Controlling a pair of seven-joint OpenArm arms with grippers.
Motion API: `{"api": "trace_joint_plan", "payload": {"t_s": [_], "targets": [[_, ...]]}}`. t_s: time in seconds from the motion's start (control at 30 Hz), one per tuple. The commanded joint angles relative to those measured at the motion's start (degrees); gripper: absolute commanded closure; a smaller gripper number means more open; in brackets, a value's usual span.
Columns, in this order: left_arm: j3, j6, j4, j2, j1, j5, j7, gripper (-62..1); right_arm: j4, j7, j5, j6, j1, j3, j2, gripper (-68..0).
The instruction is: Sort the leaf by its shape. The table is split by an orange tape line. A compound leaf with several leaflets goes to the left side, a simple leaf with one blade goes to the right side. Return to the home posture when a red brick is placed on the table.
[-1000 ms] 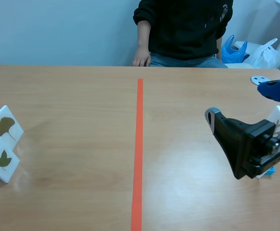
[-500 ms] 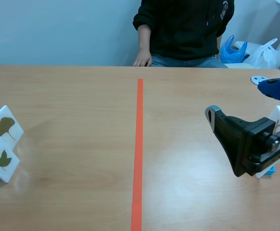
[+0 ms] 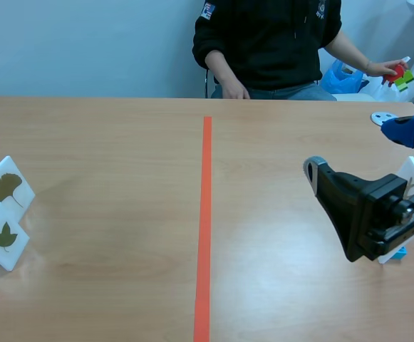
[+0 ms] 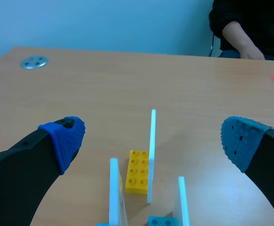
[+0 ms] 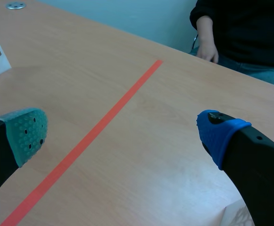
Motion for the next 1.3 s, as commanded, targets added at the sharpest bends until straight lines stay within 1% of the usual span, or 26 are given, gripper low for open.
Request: {"api": "trace_joint_plan", "payload": {"t_s": [0.0,0.13,0.23,0.3,0.37,0.43,0.53,0.6,0.7,0.73,0.87,0.97,1.03,1.1,1.27], "targets": [[-1.70,-0.68,3.37,-0.74,1.57,-0.57,1.51,-62.0,0.09,0.87,0.66,0.04,0.52,0.74,0.15,-67.1],[-1.86,-3.26,10.99,-1.90,6.27,-0.79,7.21,-62.3,0.09,0.87,0.66,0.04,0.52,0.74,0.17,-67.1],[-1.86,-7.21,15.65,-2.16,10.05,-1.11,8.46,-62.3,0.09,0.87,0.66,0.04,0.52,0.74,0.17,-67.1],[-1.62,-10.21,18.25,-2.21,12.31,-2.80,8.61,-62.3,0.09,0.90,0.66,0.04,0.52,0.74,0.17,-67.1],[-1.20,-12.46,20.52,-2.16,14.03,-4.17,9.53,-62.3,0.09,0.87,0.66,0.04,0.52,0.74,0.17,-67.1],[-0.11,-13.49,22.23,-2.03,15.28,-4.24,9.73,-62.3,0.09,0.87,0.66,0.02,0.52,0.74,0.20,-67.1],[2.99,-13.84,23.34,-2.01,16.11,-4.22,9.92,-62.3,0.09,0.83,0.61,0.00,0.52,0.74,0.17,-67.2],[5.97,-13.86,23.37,-1.86,16.11,-4.20,10.45,-62.3,0.09,0.55,0.61,-0.28,0.52,0.74,0.17,-67.2],[11.13,-12.87,23.37,-1.18,15.72,-3.93,10.62,-62.3,0.09,-0.26,0.59,-2.23,0.52,0.74,0.17,-67.2],[12.66,-12.17,23.37,-0.87,15.43,-3.45,10.62,-62.3,0.09,-0.31,0.48,-2.58,0.52,0.74,0.17,-67.2],[17.59,-8.33,23.43,0.72,13.97,-1.51,11.50,-62.3,-0.63,-0.66,0.44,-2.56,0.52,0.74,0.15,-67.2],[20.98,-5.14,23.43,0.96,12.55,0.96,12.79,-62.3,-1.55,-0.61,0.48,-2.56,0.52,0.74,0.15,-67.2],[22.75,-3.67,23.43,0.96,11.45,2.91,13.20,-62.3,-1.86,-0.63,0.48,-2.54,0.52,0.74,0.15,-67.1],[24.04,-3.23,23.43,0.96,10.49,3.39,13.42,-62.3,-2.03,-0.61,0.57,-2.47,0.52,0.70,0.15,-67.1],[26.93,-3.23,23.43,0.96,9.07,3.39,13.62,-62.3,-2.12,-0.42,0.68,-2.36,0.52,0.68,0.13,-67.1]]}}
